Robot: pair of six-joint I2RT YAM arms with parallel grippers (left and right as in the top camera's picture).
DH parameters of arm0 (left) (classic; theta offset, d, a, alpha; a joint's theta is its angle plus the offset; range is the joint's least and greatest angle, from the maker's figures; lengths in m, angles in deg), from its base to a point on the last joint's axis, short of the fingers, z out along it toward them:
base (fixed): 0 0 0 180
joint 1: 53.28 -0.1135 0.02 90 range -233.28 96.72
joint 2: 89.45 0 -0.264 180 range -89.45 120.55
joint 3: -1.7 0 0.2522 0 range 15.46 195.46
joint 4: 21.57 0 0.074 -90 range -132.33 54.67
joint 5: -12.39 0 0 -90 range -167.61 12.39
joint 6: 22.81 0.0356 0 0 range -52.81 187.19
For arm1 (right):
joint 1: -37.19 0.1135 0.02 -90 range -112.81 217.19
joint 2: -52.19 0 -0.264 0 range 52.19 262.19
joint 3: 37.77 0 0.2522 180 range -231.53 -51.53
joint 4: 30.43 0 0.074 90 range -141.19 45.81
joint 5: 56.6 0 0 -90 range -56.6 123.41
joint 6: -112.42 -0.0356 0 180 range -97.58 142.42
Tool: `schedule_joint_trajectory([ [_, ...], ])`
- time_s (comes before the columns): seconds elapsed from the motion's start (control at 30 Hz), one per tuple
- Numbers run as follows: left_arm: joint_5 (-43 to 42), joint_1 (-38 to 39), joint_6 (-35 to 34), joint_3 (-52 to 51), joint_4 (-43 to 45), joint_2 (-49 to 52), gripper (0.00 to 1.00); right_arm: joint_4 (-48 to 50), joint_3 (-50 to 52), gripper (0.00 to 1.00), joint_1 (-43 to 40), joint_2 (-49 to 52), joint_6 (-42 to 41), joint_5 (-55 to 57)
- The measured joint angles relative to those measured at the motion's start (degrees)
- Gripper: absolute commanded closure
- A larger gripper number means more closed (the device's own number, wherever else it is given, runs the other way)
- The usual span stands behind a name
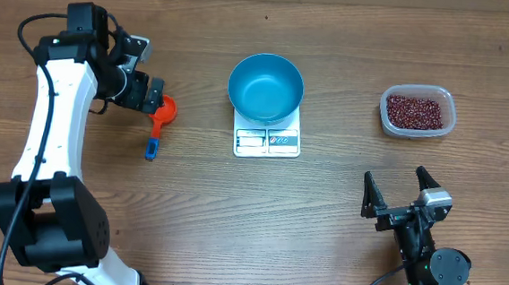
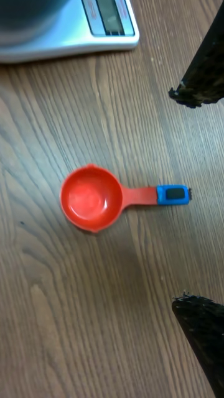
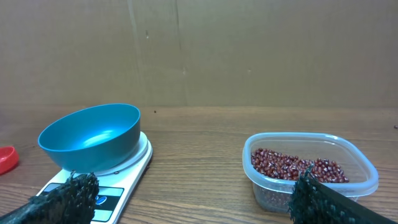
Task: Scoop item into bowl and weigh 150g on scale
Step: 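Move the left gripper forward over the red scoop's cup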
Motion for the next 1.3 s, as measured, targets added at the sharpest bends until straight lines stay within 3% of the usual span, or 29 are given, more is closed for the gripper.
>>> schedule_joint_trajectory([
  [0.9,4.7,-0.7,0.1,0.3,11.3,17.3,0.01,0.0,0.0,0.00,0.0,0.0,0.0,0.0],
  [1.3,4.8,-0.7,0.1,0.3,14.9,18.6,0.00,0.0,0.0,0.00,0.0,0.0,0.0,0.0],
])
